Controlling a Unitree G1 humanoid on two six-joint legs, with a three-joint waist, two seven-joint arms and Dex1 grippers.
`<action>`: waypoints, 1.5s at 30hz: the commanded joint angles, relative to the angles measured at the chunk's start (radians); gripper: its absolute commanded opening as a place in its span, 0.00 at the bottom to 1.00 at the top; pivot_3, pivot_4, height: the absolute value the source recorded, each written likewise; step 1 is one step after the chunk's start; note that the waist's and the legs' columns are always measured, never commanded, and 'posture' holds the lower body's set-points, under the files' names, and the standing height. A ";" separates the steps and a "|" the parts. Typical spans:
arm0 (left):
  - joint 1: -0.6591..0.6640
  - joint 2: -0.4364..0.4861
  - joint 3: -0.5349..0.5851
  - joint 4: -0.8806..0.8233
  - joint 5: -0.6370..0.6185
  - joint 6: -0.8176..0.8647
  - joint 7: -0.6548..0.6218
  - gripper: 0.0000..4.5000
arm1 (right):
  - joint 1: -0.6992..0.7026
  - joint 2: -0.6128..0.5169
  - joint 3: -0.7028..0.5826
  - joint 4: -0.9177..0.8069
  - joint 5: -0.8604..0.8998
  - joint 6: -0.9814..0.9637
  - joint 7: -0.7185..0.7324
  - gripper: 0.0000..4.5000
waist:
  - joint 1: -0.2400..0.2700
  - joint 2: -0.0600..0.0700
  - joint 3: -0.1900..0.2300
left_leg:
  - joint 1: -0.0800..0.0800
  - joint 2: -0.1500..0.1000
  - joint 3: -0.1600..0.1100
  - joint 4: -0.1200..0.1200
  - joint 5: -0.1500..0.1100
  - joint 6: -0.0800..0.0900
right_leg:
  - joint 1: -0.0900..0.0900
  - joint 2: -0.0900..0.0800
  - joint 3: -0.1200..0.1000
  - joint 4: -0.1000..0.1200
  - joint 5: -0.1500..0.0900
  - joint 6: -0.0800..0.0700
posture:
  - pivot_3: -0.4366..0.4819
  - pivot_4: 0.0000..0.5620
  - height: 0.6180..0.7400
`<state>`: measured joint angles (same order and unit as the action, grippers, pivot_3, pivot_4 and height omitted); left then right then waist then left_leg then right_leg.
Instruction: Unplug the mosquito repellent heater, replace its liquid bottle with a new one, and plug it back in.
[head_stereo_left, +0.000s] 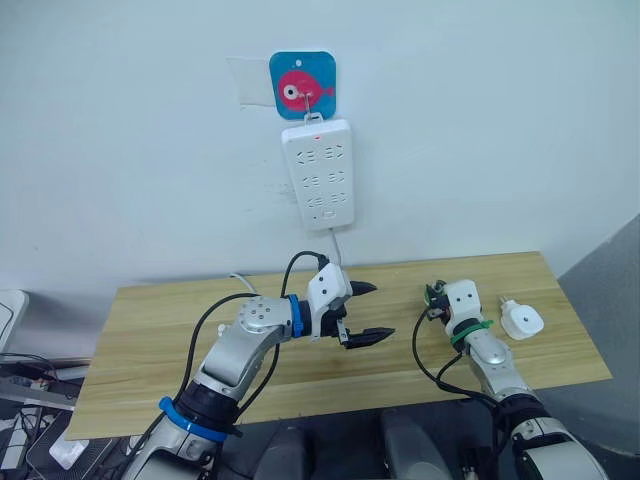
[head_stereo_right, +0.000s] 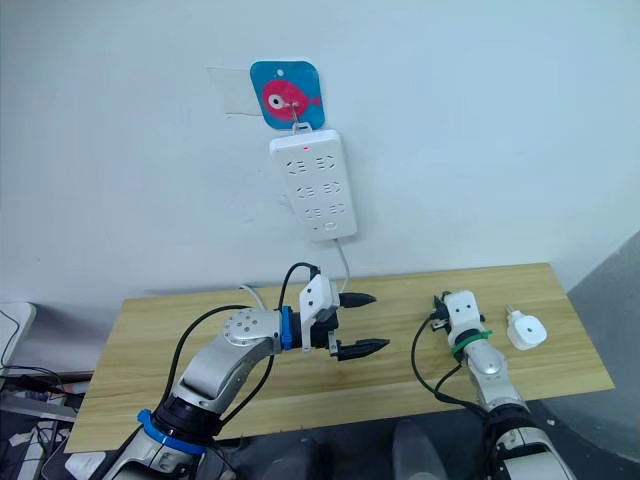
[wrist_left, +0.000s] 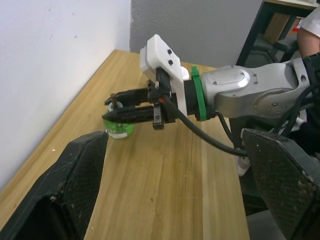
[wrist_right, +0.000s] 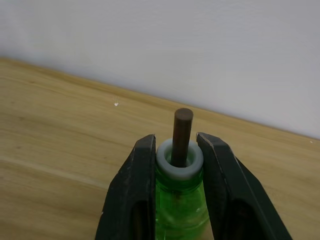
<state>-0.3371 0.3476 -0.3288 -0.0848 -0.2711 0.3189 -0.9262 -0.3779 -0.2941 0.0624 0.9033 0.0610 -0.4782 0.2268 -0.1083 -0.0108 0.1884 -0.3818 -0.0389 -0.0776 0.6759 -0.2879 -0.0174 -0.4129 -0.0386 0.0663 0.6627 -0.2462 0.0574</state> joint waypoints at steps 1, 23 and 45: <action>0.000 -0.007 0.006 -0.042 0.000 -0.013 0.008 1.00 | -0.014 0.005 -0.030 0.014 0.002 -0.043 0.033 0.55 | 0.000 0.000 0.000 | 0.000 0.000 0.000 0.000 0.000 0.000 | 0.000 0.000 0.000 0.000 0.000 0.000 | 0.35 0.26 1.00; 0.594 -0.143 0.387 -0.297 0.019 -0.206 0.524 1.00 | 0.122 -0.140 0.049 -1.146 0.386 0.847 0.403 0.99 | 0.043 -0.002 0.000 | 0.001 0.002 -0.003 0.000 -0.001 0.000 | 0.002 -0.002 -0.003 -0.002 0.000 0.000 | 0.46 0.30 1.00; 0.551 -0.275 0.532 0.315 0.113 -0.648 0.717 1.00 | -0.161 -0.087 0.282 -0.928 0.307 0.807 0.903 0.99 | 0.119 -0.006 0.003 | 0.000 -0.002 -0.018 0.000 -0.001 -0.001 | 0.007 -0.007 -0.022 -0.006 0.000 -0.001 | 0.59 0.38 1.00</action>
<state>0.2226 0.0635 0.1933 0.1919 -0.1577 -0.2729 -0.1945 -0.5278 -0.3930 0.3459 -0.0076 0.3649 0.3208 1.1406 0.0107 -0.0166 0.1912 -0.3827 -0.0405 -0.0965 0.6758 -0.2884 -0.0182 -0.4061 -0.0458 0.0429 0.6570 -0.2467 0.0557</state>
